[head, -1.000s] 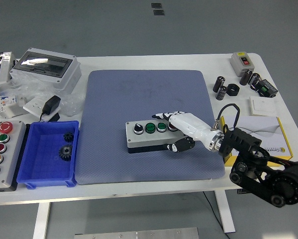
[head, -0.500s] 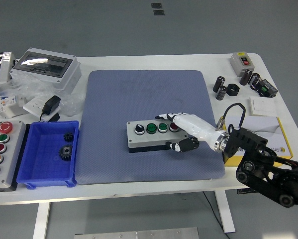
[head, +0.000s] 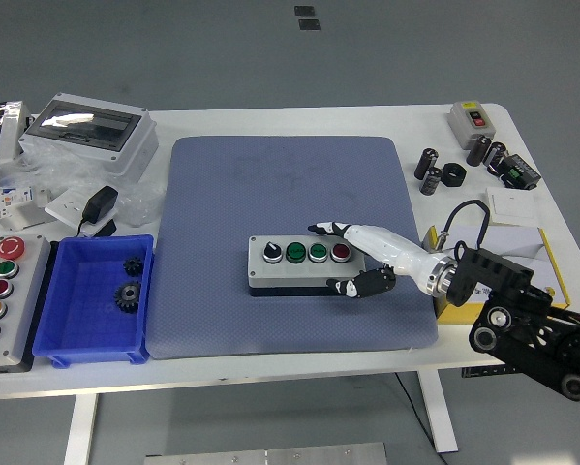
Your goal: Pick up the button,place it on the desk,press the button,press the button
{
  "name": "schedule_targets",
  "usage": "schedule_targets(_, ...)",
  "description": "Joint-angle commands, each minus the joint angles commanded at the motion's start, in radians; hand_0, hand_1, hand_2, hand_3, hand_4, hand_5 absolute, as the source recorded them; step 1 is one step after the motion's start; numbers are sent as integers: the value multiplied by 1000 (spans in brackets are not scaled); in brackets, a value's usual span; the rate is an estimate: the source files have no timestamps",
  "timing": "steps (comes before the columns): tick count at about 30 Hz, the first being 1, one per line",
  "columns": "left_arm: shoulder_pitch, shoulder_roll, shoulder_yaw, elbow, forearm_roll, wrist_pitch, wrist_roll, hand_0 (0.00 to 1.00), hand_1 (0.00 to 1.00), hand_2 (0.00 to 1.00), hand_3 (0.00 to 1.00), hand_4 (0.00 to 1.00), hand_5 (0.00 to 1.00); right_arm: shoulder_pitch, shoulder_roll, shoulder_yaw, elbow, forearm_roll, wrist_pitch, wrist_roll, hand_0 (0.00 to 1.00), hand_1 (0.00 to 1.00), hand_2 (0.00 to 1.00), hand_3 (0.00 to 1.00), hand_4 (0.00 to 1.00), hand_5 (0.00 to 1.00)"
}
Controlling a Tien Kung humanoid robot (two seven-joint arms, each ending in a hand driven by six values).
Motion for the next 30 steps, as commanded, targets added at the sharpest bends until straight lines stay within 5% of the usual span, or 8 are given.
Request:
schedule_targets(6,-2,0,0,0,0,0,-1,606,601,533,597,631,190,-17,-13,63,21,9,10,13,939,907,944,981,668,77)
schedule_targets(13,1,1,3,0,-10,2,-2,606,602,533,598,627,184,-91,-118,234,169,104,50,-62,932,906,943,982,657,84)
schedule_targets(20,4,3,8,0,-21,2,-2,605,601,532,596,627,183,-70,-248,370,325,160,293,-294,934,914,954,988,665,69)
schedule_targets(25,2,4,12,0,-27,1,-2,605,601,532,596,627,183,-12,-281,388,364,261,464,-430,934,914,954,988,665,69)
schedule_targets(26,1,5,12,0,-27,1,-2,605,601,532,596,625,181,-2,-280,383,364,280,490,-449,354,553,682,988,523,201)
schedule_targets(30,-2,8,13,0,-27,1,-2,605,601,532,596,625,181,38,-250,342,352,335,584,-499,354,553,682,988,523,201)
